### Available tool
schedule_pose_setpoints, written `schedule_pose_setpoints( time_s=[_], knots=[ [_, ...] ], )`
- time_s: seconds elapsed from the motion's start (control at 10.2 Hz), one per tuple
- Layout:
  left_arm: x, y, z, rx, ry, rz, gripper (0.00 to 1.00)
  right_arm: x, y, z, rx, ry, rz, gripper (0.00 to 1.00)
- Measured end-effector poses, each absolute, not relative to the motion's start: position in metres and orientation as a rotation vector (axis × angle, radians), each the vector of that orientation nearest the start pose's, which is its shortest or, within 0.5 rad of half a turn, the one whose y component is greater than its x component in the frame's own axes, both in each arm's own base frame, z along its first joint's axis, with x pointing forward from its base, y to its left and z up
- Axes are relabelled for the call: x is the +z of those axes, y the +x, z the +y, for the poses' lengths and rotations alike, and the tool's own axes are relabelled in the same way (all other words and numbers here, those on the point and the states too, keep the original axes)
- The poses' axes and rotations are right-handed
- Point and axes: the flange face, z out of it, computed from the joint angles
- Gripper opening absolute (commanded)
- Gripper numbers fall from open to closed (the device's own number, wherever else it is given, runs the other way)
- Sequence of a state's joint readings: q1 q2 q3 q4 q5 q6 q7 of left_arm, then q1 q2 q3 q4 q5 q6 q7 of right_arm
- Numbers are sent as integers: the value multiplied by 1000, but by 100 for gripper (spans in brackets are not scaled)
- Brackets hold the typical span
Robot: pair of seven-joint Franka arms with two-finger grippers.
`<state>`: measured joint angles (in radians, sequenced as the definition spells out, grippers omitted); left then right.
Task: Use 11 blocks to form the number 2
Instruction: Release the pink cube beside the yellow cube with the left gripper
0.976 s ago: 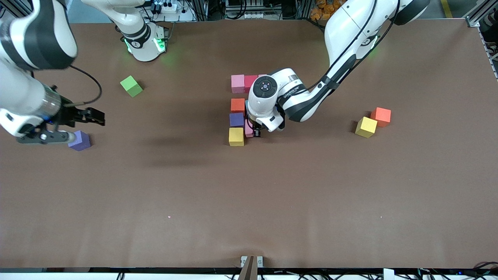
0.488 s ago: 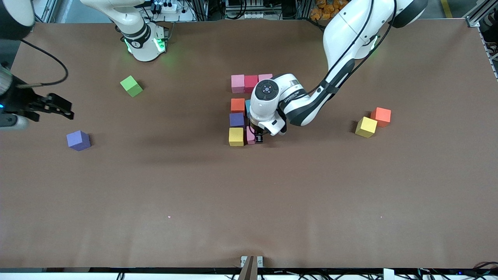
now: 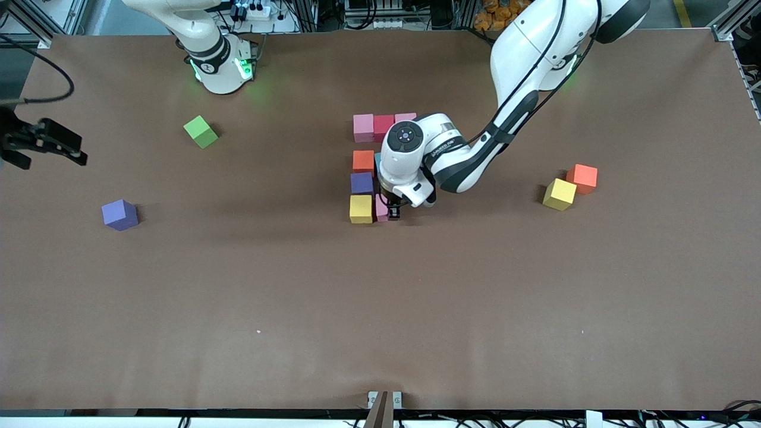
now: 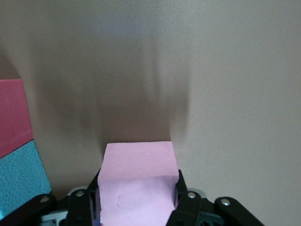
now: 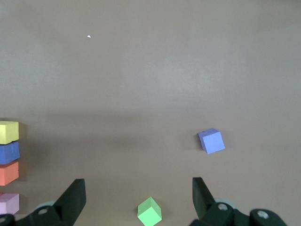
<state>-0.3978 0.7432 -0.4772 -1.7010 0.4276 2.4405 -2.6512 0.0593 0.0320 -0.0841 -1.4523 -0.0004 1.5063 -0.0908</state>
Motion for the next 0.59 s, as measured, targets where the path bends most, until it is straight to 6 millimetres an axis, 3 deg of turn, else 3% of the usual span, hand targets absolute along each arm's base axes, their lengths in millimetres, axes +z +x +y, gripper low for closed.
schedule_pose_setpoints(
  time_s=[0.49,0.59],
  knots=[
    [206,457,-509,-77,2143,2137,35,666,553,-23,-60,-3145,-76,100],
    [205,457,-509,-77,2144,2137,85,666,553,-24,-61,-3145,-73,100]
  ],
)
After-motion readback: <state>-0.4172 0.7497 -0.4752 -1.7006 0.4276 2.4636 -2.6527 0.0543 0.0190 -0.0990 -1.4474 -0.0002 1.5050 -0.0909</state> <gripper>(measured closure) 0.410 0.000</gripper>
